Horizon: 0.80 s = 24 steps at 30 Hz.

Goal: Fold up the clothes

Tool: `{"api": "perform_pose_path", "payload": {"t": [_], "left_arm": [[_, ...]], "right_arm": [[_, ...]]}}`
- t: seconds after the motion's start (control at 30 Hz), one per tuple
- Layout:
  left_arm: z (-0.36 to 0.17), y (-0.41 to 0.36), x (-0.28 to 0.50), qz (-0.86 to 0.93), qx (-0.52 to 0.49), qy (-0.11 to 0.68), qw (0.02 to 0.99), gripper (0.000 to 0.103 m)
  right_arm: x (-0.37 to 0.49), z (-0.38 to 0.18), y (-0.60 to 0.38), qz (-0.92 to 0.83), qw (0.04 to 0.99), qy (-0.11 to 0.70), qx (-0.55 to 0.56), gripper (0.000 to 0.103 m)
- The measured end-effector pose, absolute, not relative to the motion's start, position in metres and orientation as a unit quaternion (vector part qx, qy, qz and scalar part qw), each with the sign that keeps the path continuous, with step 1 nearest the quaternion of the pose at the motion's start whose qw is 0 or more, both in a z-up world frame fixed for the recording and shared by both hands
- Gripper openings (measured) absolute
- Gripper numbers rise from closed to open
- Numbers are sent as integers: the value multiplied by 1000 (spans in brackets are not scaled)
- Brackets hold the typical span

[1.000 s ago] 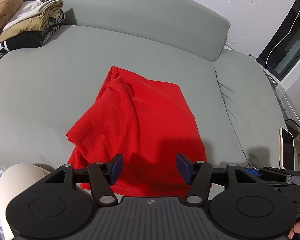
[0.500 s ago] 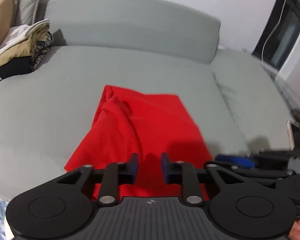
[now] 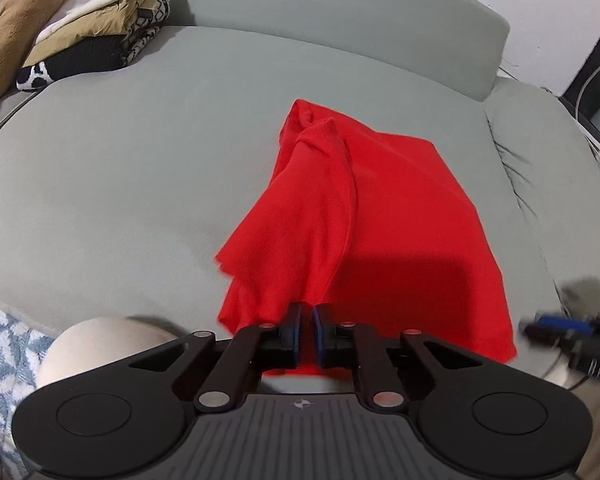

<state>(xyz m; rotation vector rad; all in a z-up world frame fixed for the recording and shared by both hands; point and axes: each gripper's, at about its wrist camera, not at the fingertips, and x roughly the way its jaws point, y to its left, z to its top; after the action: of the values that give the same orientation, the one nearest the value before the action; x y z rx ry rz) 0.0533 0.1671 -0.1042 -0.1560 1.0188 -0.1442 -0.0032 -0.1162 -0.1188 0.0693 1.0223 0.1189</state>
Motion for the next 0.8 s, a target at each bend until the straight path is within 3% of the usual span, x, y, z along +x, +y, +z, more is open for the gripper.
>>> {"api": "perform_pose_path", "payload": {"t": [0.07, 0.13, 0.23, 0.37, 0.43, 0.5, 0.53, 0.6, 0.8], "left_arm": [[-95, 170, 48, -69, -81, 485, 868, 16], [-85, 171, 44, -70, -88, 476, 872, 30], [-71, 169, 44, -88, -101, 459, 878, 40], [-62, 160, 56, -123, -110, 435, 885, 47], [-64, 154, 67, -135, -110, 431, 886, 42], [-71, 146, 83, -154, -105, 433, 882, 23], [-75, 142, 92, -164, -105, 434, 880, 18], [-80, 137, 109, -151, -95, 428, 886, 10], [-107, 154, 130, -61, -58, 450, 889, 1]], "right_arm": [[-4, -111, -131, 46, 877, 476, 52, 35], [-2, -105, -141, 42, 880, 468, 77, 40], [4, -95, -150, 42, 883, 457, 102, 45], [18, -85, -146, 52, 892, 438, 97, 56], [30, -84, -144, 53, 895, 431, 98, 56], [45, -87, -143, 62, 895, 428, 110, 48], [54, -89, -139, 72, 895, 425, 115, 34], [72, -92, -130, 95, 894, 420, 122, 20], [125, -112, -85, 195, 881, 414, 115, 22]]}}
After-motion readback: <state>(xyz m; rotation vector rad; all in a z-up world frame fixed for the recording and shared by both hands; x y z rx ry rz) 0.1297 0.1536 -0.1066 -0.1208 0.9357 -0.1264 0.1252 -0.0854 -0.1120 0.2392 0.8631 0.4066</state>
